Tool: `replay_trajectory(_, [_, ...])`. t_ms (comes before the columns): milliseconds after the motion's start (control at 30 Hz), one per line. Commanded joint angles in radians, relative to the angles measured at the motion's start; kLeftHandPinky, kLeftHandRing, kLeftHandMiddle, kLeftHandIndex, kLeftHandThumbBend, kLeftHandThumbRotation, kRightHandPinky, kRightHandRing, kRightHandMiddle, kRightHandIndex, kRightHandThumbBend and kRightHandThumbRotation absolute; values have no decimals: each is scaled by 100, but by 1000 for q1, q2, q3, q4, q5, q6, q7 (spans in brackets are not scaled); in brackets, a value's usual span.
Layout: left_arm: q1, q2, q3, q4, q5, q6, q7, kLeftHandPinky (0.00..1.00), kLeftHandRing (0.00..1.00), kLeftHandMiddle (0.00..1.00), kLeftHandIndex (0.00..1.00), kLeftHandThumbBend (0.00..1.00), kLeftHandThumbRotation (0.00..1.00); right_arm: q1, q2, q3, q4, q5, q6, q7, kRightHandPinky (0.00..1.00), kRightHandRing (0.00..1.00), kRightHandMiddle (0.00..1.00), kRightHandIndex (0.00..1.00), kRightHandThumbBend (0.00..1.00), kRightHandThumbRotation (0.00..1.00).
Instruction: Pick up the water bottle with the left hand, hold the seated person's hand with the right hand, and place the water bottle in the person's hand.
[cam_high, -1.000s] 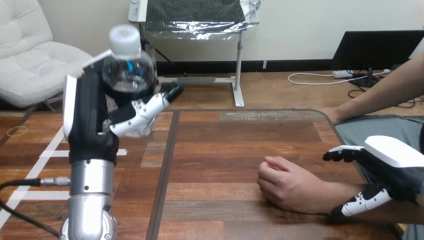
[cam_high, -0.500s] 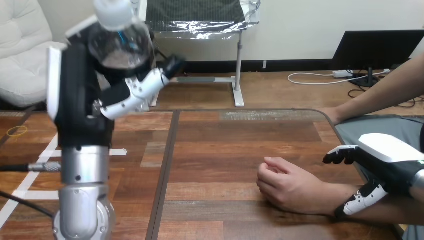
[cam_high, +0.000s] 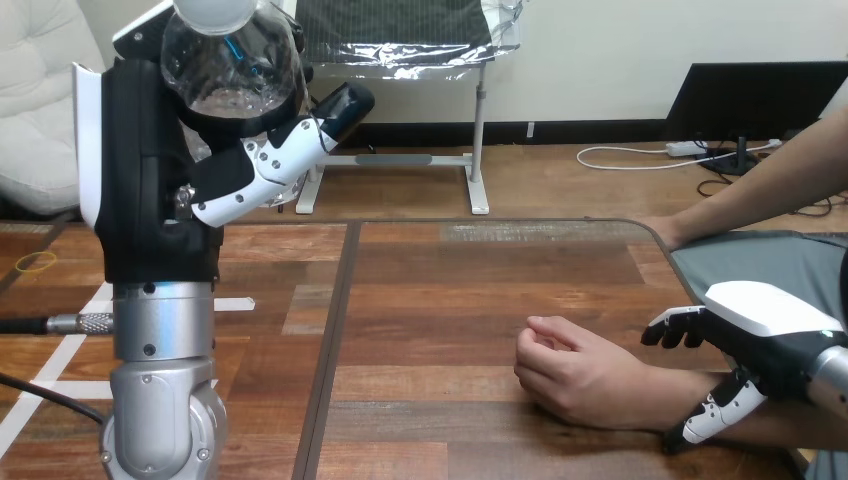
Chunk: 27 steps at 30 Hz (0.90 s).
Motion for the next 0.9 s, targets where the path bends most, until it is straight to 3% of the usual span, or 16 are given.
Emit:
replay_trajectory(0, [-54,-1,10,-24,-22,-12,-1,22,30,37,38,61,0,-60,-1,33,32,-16,43,4,67,77,78,79,100,26])
replay_trajectory(200, [-57,0,11,-24,-16,-15,2,22,29,37,38,61,0,-70,6,60,56,-15,55,8,61,76,77,78,100,26])
replay_trajectory(300, [-58,2,11,-22,-17,-18,0,22,30,37,38,60,0,-74,7,71,79,-7,32,-2,59,75,76,77,100,27])
replay_trajectory(433, [-62,3,12,-17,-13,-25,2,22,30,37,38,59,0,-81,18,85,96,11,43,33,58,75,76,77,100,28])
replay_trajectory(600, [-65,0,15,-13,-26,-27,2,22,30,37,38,58,0,-75,25,96,100,11,50,33,55,72,75,76,100,30])
replay_trajectory(867, [-68,8,22,-6,-20,-36,2,22,29,37,37,58,0,-61,44,112,80,13,100,48,53,71,75,75,100,29])
